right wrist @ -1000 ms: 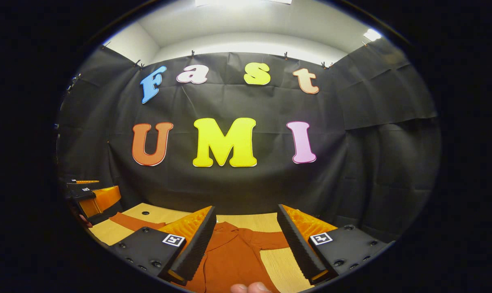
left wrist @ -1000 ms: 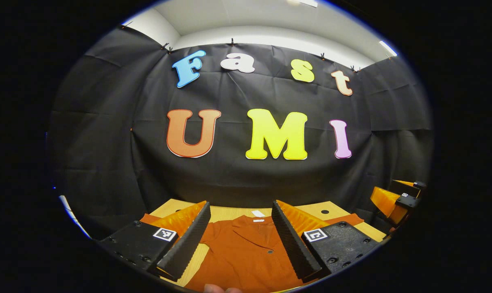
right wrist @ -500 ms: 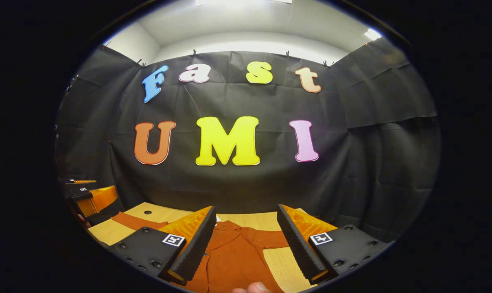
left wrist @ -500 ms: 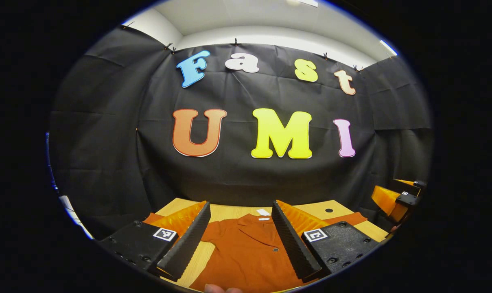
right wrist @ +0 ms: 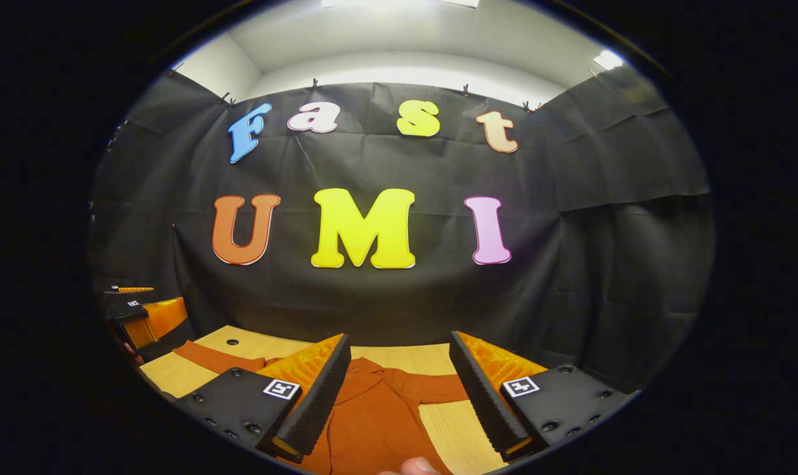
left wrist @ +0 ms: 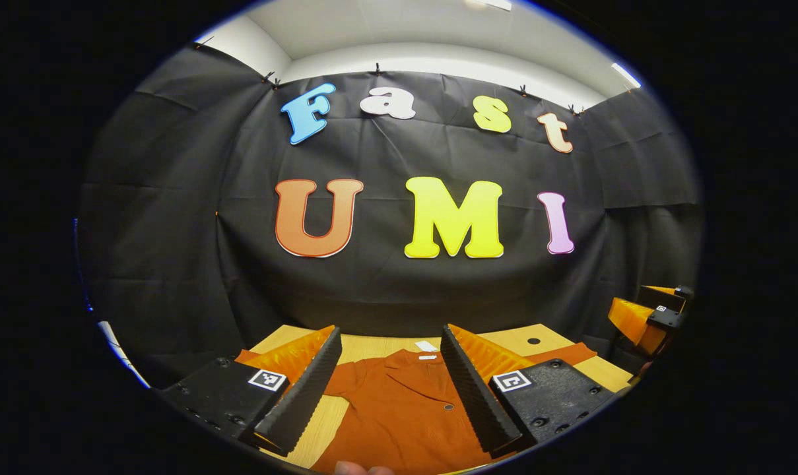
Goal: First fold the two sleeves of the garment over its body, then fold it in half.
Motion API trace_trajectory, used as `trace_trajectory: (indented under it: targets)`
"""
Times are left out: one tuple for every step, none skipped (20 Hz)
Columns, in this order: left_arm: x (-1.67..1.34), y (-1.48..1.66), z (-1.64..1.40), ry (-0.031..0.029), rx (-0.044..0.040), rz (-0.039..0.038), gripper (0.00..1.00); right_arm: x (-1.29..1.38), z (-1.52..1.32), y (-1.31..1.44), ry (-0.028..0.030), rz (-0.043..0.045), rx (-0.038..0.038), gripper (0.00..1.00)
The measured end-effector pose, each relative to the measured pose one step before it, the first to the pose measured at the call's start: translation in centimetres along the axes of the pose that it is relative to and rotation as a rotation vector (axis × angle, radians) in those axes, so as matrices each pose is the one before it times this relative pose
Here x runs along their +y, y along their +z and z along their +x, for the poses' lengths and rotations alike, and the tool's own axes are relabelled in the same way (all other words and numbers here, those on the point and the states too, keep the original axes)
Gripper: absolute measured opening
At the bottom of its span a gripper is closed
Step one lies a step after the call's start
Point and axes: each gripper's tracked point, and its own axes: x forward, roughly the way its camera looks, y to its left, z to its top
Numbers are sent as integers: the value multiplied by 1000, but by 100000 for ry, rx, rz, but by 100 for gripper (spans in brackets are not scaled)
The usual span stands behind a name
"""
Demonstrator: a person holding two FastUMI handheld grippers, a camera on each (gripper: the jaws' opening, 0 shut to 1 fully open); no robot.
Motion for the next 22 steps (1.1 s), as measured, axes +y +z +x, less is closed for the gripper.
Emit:
trace_trajectory:
  targets:
    - [-4, -10, 170, 29, 137, -560, 98, -51, 41, 98, -32, -386, -140, 95]
    - [50, -82, 27, 189, 139, -372, 98, -28, -48, -187, 110, -388, -26, 97]
    - [-117, -113, 61, -226, 163, -270, 98, -15, 6, 62, -49, -357, 53, 95]
    - [12, -78, -69, -47, -214, -94, 98, -46, -110, -56, 42, -253, 1, 95]
    - [-30, 56, 104, -67, -189, -170, 98, -32, -17, -20, -51, -110, 331, 95]
    - [-120, -94, 82, -475, 138, -135, 98, 121, -151, -180, 241, 3, 249, 95]
    - [-55, -155, -28, -335, 478, -245, 98, 42, -38, 88, 42, -79, 54, 95]
    - [-28, 61, 18, -179, 85, -235, 98, -13, -1, 164, 34, -129, -226, 95]
    - [-5, 35, 25, -150, 46, -218, 98, -12, -17, 11, -93, -97, -81, 95]
    - [-22, 26, 47, -96, -47, -202, 98, -53, -61, -95, 58, -49, -38, 95]
    - [26, -25, -39, 65, -192, 123, 98, -49, -42, -39, -104, 97, 72, 95]
    - [55, 3, -10, 193, -168, 150, 98, 47, 32, -172, -3, 203, 199, 95]
    - [62, 101, -5, 494, -414, 180, 98, 116, -8, 23, 3, 200, 143, 95]
    - [-12, 142, 28, -51, -537, -135, 98, 91, -35, -100, 229, 76, -98, 95]
    - [-81, -80, 13, -314, -45, -23, 98, 17, -18, 5, -28, 10, -175, 95]
    - [87, 24, -23, 14, -181, 328, 98, 82, 184, -45, 45, 43, 52, 95]
    - [17, 71, -9, -36, -5, 218, 98, 213, 62, 22, 221, 280, -42, 95]
    - [-66, -5, -5, -232, 1, -1, 98, 236, 0, -160, 160, 227, 102, 95]
    - [-1, -38, -11, -273, 95, -30, 98, 220, 86, -73, 377, 184, 272, 95]
    - [-8, 49, -50, -236, -41, -2, 98, 192, 173, -181, -2, 147, 387, 95]
    - [-56, -9, 30, -271, -240, 36, 98, 225, 91, -28, 106, 218, 418, 95]
    - [0, 77, 59, -419, -142, 123, 98, 156, 125, -194, 70, 96, 586, 95]
